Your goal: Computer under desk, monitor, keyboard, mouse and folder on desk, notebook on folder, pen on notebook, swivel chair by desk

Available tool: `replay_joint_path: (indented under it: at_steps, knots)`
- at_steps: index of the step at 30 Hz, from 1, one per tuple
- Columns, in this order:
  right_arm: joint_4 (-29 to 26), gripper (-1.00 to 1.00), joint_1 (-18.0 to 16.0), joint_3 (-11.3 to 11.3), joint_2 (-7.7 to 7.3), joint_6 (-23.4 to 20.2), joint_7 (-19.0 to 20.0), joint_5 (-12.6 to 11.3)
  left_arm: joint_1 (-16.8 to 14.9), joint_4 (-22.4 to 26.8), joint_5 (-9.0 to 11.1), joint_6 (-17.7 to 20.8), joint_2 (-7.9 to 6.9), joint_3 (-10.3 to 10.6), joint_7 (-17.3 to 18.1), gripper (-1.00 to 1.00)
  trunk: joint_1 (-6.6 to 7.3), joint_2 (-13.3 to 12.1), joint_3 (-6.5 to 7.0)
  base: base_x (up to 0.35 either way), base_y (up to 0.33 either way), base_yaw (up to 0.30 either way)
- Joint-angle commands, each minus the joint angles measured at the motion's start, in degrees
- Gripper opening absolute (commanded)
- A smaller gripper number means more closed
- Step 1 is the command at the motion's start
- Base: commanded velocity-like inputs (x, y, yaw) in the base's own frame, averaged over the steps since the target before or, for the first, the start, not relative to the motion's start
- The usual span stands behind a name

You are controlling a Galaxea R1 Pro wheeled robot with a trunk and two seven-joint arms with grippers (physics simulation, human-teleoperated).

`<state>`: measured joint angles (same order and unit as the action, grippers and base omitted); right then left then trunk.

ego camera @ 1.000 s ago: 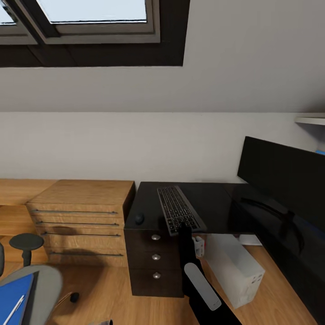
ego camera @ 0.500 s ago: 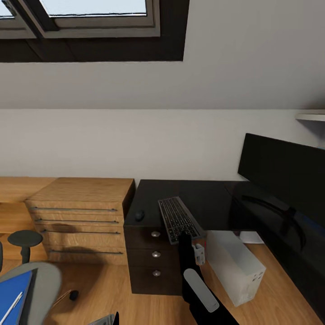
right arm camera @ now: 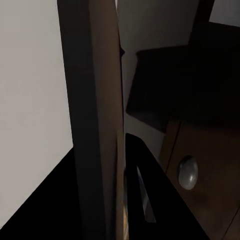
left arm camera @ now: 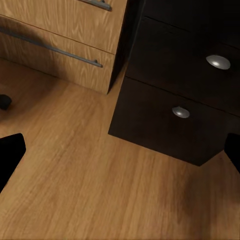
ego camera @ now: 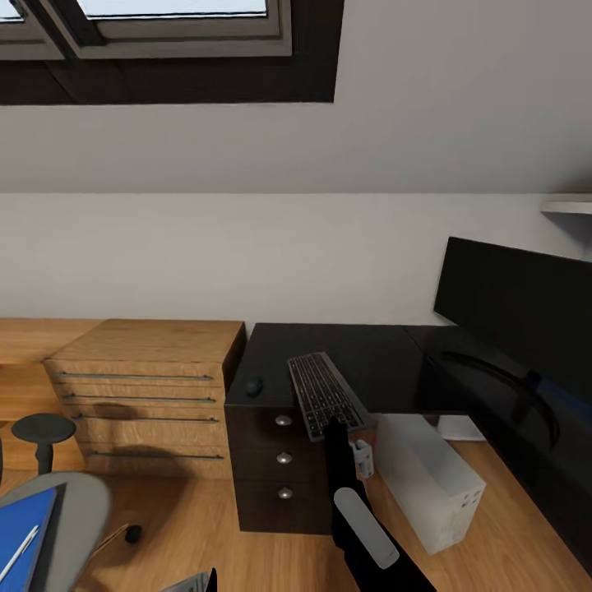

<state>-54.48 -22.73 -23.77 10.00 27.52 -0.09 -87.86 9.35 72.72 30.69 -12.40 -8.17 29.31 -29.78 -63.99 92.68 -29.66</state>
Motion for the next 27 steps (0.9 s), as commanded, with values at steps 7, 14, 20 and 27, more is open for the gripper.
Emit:
replay_joint_path:
  at_steps: [7,14,20,27]
  knots:
    - [1.29,-1.0,-0.03,-0.05,0.0,0.41,-0.53,-2.08,-0.04,-1.49,-0.64,-0.35,-0.25,0.44,0.04,1.0,0.0,0.02,-0.05,0.0,0.0,0.0]
    - [0.96,-1.0,-0.03,0.17,0.0,-0.09,-0.35,-2.55,-0.04,-2.31,-3.06,-0.53,-0.19,0.44,-0.01,1.0,0.0,0.02,-0.05,0.118,0.017,0.0]
    - [0.97,-1.0,-0.03,0.22,0.0,-0.14,-0.42,-2.58,-0.04,-2.32,-3.09,-0.52,-0.18,0.42,-0.02,1.0,0.0,0.02,-0.05,0.164,0.004,0.0]
    - [1.07,-1.0,-0.03,0.22,0.0,-0.18,-0.44,-2.65,-0.04,-2.32,-3.08,-0.44,-0.18,0.39,0.03,1.0,0.0,0.02,-0.05,0.196,0.117,0.0]
